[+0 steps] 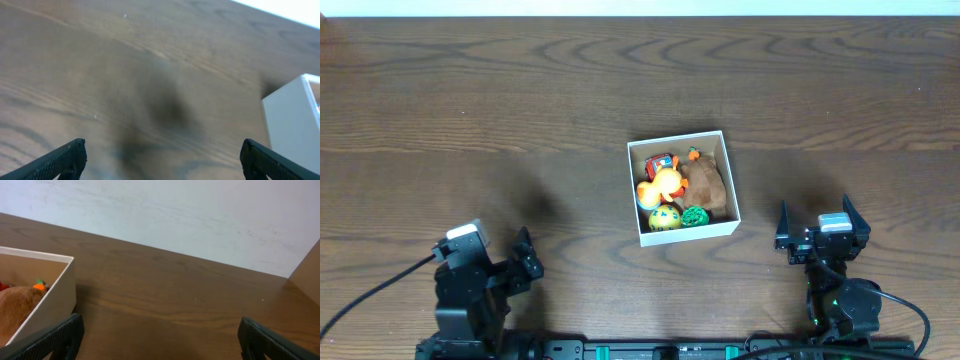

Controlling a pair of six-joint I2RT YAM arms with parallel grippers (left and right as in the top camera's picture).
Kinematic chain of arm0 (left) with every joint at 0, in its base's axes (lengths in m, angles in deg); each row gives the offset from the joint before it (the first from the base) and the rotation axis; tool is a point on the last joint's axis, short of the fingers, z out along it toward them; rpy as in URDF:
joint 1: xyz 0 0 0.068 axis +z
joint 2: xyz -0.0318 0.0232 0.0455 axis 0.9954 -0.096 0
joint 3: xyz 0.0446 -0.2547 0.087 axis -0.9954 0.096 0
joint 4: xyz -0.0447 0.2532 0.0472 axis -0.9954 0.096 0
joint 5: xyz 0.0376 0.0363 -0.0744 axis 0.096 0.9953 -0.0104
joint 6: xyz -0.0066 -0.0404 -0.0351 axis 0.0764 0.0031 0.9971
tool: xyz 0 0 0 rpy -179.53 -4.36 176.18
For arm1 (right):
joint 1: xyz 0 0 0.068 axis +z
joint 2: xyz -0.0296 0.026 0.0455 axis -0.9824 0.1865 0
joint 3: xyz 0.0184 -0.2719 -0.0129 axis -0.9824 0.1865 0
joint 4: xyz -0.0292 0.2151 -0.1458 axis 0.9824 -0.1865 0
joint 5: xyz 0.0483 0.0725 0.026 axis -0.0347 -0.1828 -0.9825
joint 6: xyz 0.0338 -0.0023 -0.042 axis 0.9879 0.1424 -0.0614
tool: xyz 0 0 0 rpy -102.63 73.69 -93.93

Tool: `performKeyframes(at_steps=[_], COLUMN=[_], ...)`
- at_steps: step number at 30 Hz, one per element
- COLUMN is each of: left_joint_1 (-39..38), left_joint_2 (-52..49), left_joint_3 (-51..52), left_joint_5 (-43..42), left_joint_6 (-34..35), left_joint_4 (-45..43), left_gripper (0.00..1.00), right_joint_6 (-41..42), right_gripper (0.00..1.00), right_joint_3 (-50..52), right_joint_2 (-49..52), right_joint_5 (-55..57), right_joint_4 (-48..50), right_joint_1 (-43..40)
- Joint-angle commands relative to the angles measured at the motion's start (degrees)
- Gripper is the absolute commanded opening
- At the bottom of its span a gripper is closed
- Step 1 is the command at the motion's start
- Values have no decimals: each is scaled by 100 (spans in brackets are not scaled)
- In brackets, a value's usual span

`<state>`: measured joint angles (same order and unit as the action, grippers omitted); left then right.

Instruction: Pack container

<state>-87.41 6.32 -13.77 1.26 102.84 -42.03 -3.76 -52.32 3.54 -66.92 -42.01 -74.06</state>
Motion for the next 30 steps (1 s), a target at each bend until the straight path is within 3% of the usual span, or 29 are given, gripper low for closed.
performKeyframes(at_steps=[1,9,16,30], left_joint_1=[46,142,140,146], left_joint_2=[520,1134,1290,1263], left_joint_3=[673,2164,2975,2981], left_joint_5=[114,138,155,151], left_joint_6=[-120,-264,-1130,-1198], left_joint_4=[-380,-2618,-4452,-4218], left_gripper=[98,98,98,98], right_joint_6=[-79,-79,-81,-79], right_gripper=[99,99,99,99], right_joint_3=[13,13,13,13], right_joint_2=[-35,-35,-35,-35], right_joint_5=[-37,-39,-37,-37], right_joint_4=[-26,-26,-26,-26], right_joint_1=[-35,-35,-35,-35])
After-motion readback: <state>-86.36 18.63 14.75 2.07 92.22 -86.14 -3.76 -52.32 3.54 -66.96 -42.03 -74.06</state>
